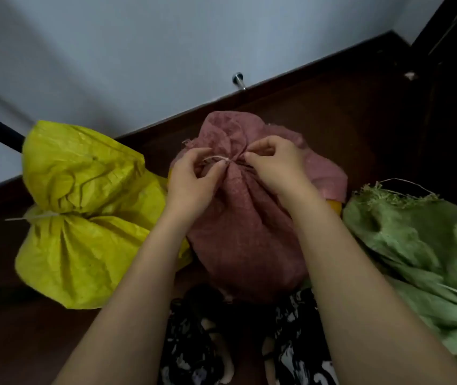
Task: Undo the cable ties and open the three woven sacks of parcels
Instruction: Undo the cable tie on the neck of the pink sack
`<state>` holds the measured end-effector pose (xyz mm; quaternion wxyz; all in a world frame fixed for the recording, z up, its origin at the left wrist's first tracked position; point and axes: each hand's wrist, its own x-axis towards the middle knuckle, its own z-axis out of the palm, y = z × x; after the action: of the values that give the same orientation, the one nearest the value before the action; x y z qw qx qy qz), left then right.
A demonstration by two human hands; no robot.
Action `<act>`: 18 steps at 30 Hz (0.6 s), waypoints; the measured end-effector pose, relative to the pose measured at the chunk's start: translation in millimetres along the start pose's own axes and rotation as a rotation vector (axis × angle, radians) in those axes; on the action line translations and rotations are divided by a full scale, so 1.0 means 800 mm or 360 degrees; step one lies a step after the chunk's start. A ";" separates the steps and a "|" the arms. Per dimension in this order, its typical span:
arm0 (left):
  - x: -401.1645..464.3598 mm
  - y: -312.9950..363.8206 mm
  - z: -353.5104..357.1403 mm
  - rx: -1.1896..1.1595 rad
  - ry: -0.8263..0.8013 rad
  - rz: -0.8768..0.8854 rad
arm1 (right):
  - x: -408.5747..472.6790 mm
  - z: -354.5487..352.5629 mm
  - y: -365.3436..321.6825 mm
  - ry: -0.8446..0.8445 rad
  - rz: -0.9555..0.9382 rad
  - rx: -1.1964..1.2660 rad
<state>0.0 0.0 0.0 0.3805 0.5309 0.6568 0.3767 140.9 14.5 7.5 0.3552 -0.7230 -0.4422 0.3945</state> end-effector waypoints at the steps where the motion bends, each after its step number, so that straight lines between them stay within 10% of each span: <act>1: 0.005 -0.002 0.001 0.0049 -0.0019 -0.0004 | 0.001 -0.002 -0.002 -0.0052 0.0039 -0.0126; 18: 0.017 0.011 -0.015 -0.0731 -0.0463 -0.0352 | 0.018 0.009 -0.009 0.0112 -0.0403 -0.0057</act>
<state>-9.3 13.4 11.6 0.6196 0.4046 0.5468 0.3916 136.1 31.2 7.1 0.4045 -0.6810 -0.5241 0.3132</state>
